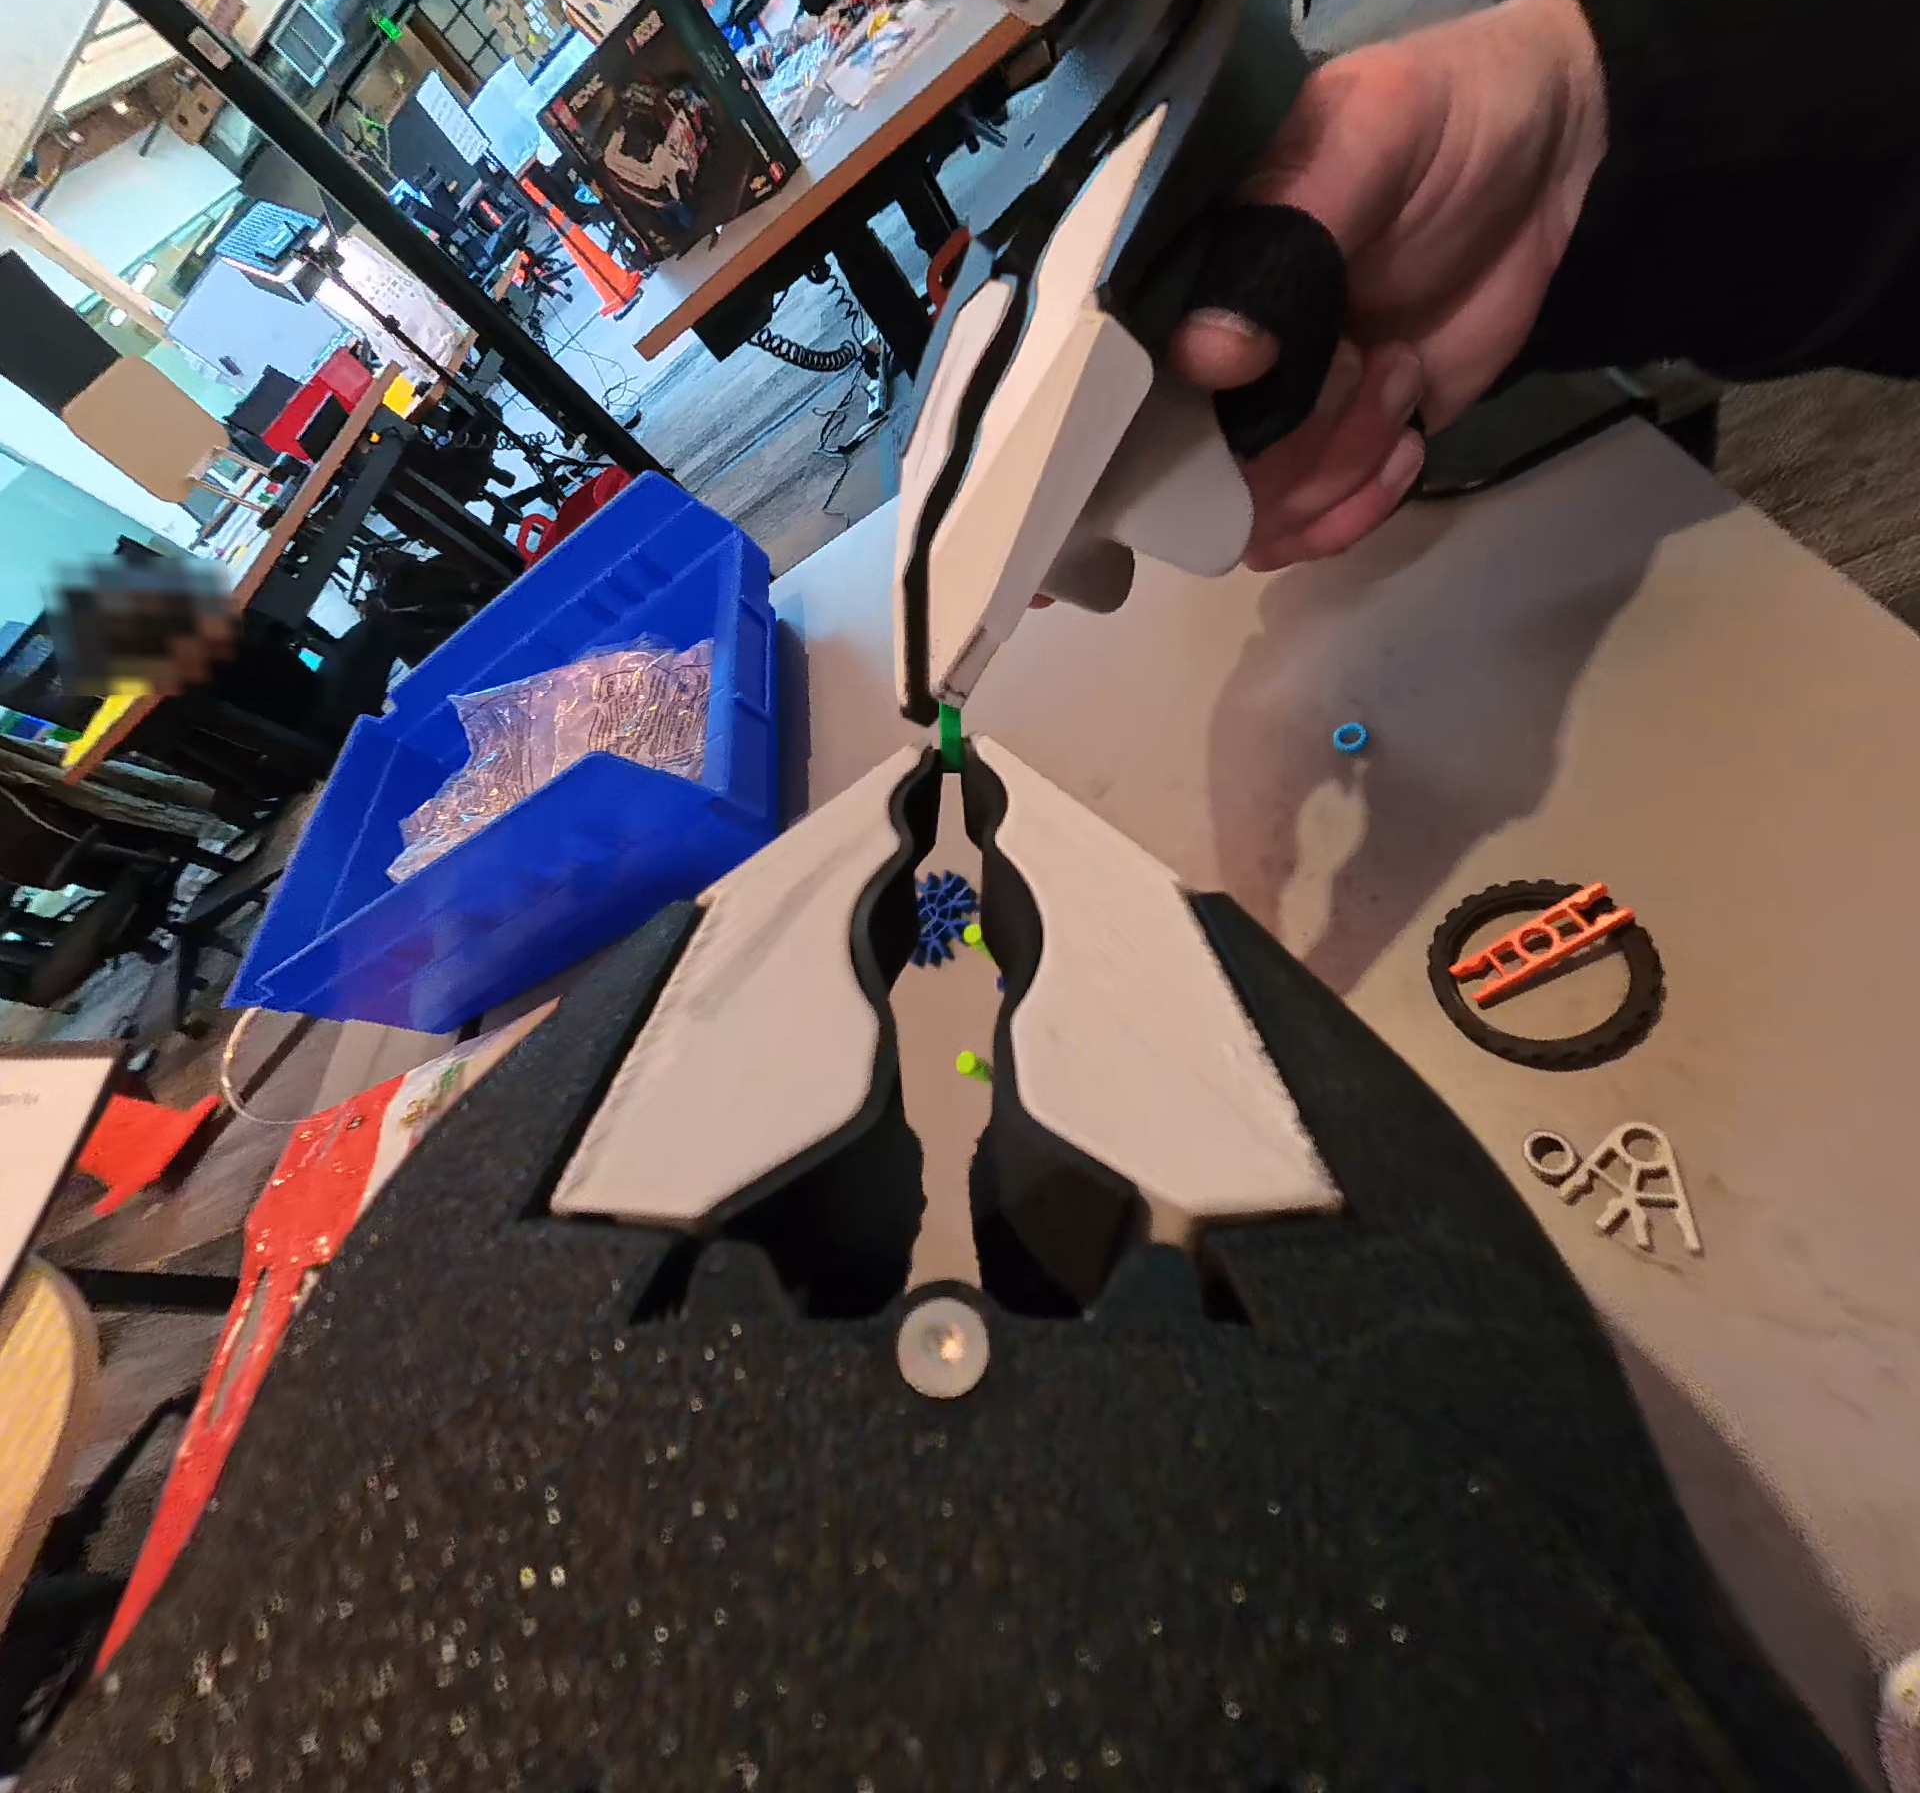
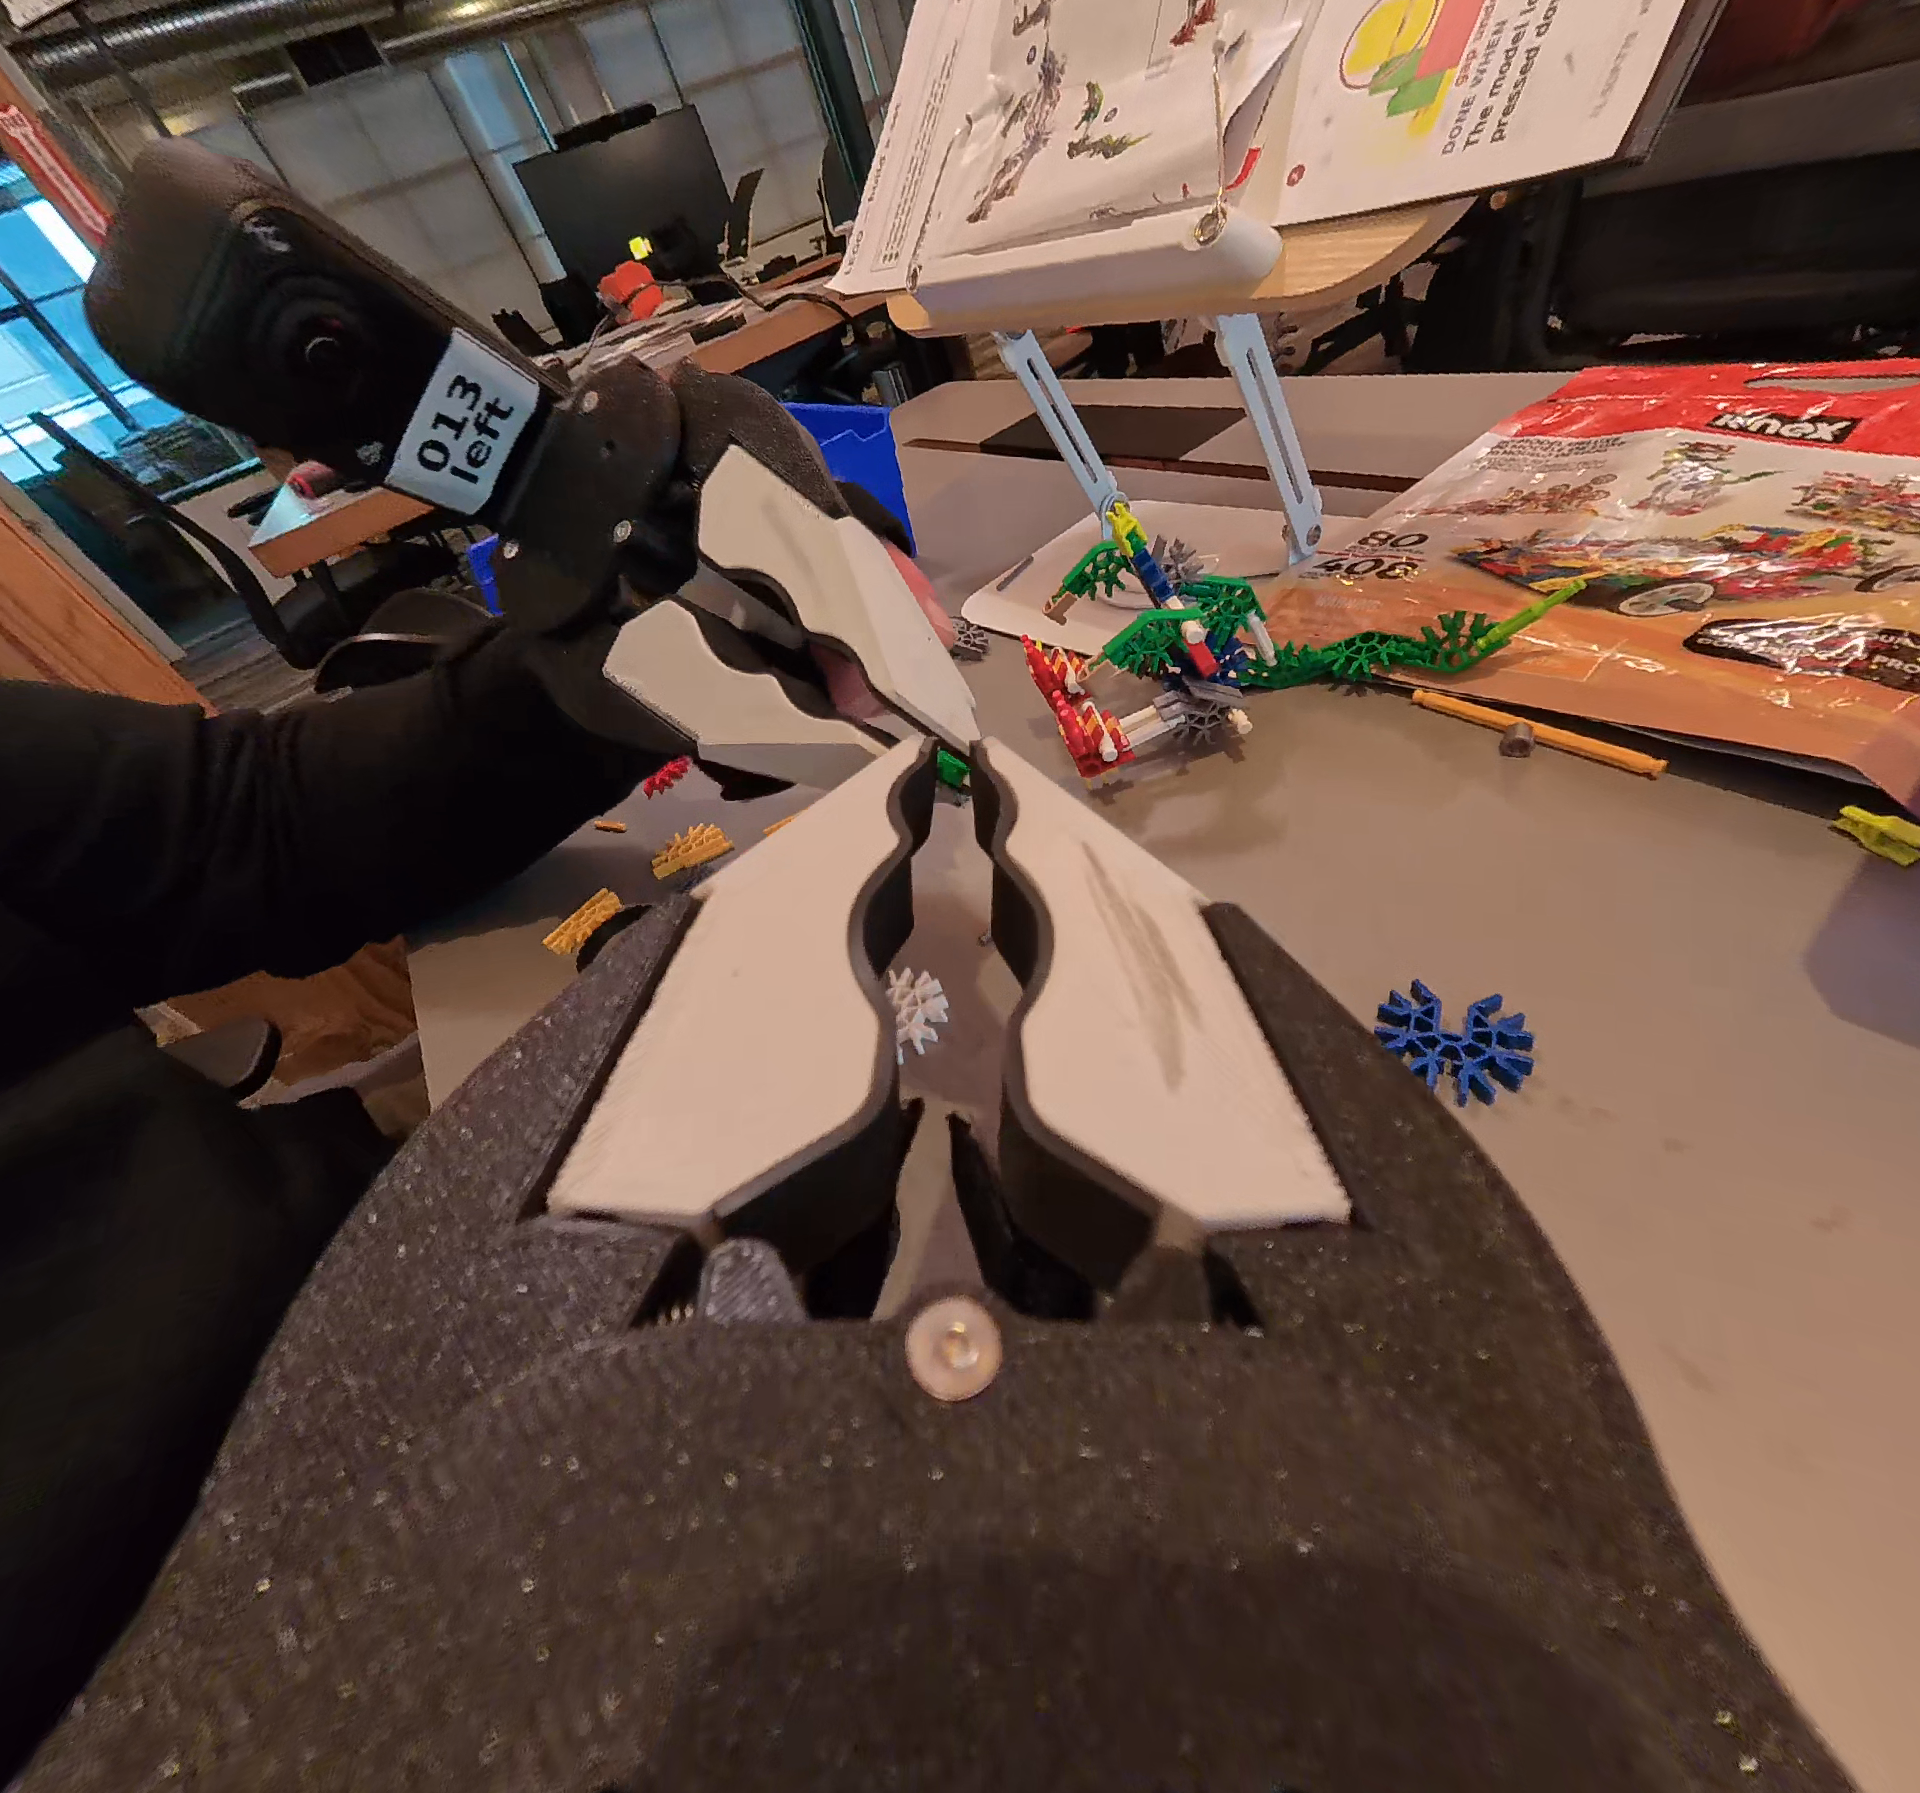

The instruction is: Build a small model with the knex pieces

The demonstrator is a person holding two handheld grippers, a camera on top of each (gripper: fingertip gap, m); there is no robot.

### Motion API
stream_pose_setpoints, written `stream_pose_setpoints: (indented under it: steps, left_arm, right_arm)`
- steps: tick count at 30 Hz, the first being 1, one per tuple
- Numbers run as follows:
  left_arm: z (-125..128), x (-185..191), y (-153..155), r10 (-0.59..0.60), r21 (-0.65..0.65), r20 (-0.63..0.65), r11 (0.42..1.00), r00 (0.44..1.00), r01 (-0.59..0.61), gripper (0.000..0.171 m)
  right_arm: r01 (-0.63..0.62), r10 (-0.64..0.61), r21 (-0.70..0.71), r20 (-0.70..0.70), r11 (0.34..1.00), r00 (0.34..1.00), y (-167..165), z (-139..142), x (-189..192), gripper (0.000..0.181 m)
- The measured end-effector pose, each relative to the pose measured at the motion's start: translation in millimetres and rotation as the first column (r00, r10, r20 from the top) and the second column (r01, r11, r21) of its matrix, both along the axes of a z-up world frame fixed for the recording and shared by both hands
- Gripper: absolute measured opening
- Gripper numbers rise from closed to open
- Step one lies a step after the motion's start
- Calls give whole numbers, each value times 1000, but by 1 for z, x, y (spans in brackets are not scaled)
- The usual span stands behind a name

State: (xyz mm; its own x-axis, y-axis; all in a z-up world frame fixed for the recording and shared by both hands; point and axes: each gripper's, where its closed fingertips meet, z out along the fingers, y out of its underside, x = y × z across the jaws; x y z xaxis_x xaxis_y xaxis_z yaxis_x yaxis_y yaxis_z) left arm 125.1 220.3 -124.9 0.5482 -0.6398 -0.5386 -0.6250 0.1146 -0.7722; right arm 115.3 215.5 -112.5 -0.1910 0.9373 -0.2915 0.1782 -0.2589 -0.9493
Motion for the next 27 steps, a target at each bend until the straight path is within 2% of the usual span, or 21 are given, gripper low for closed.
stream_pose_setpoints:
  steps: [9, 15, 21, 27]
  left_arm:
    - [12, -6, 0, -16, -63, 189, 998, 982, 28, 1]
    - [16, -9, -1, -31, -129, 318, 989, 947, 75, 1]
    - [14, -8, -4, -50, -173, 374, 977, 926, 123, 1]
    - [7, -3, -9, -78, -204, 364, 966, 928, 161, 1]
  right_arm:
    - [14, -14, 1, -37, 1000, 999, 5, 7, 0, 7]
    - [45, -44, 77, -24, 996, 999, 10, 7, 0, 10]
    - [17, -15, 159, -12, 987, 1000, 2, 7, -4, 12]
    - [-23, 23, 185, 5, 983, 1000, -4, 5, -10, 11]
